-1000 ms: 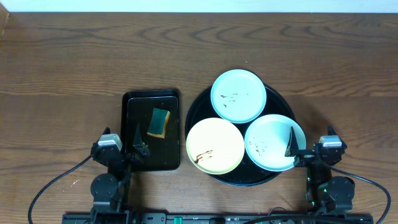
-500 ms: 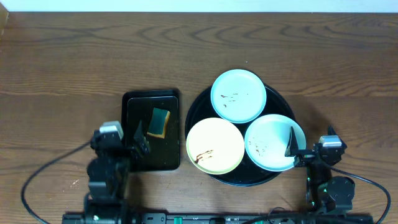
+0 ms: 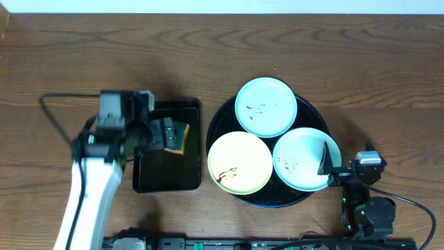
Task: Clean dirty plates on tray and stack at the side
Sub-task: 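Move the left gripper over the sponge on the small black tray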
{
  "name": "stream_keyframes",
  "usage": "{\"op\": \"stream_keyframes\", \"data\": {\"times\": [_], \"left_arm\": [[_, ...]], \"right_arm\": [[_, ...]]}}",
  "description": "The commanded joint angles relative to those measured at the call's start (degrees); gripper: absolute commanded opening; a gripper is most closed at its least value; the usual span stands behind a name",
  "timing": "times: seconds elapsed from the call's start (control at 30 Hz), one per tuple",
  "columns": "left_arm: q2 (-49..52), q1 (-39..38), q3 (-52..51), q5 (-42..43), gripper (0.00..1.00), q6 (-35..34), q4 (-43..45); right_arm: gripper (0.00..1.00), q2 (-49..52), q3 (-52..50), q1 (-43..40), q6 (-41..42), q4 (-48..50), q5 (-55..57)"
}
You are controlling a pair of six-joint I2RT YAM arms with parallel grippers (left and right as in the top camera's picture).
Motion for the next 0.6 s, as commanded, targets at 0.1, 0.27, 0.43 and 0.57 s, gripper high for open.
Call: {"op": "stream_keyframes", "data": {"times": [0.1, 0.27, 0.43, 0.57], "left_arm": [[10.12, -1.16, 5.55, 1.66, 0.91, 3.48, -4.55], [12.61, -1.16, 5.33, 1.77, 0.91, 4.04, -5.03], [16.94, -1.16, 5.31, 1.77, 0.91, 6.71, -3.19], [20.2, -1.16, 5.31, 1.75, 0.89, 7.28, -0.11]], "right_arm": [[0.99, -0.02, -0.07, 0.48, 0.61, -0.26, -0.04], [0.99, -0.02, -0.07, 0.48, 0.63, -0.26, -0.04], [0.99, -0.02, -0.07, 0.48, 0.63, -0.26, -0.02], [0.99, -0.02, -0.07, 0.48, 0.61, -0.26, -0.02]]}}
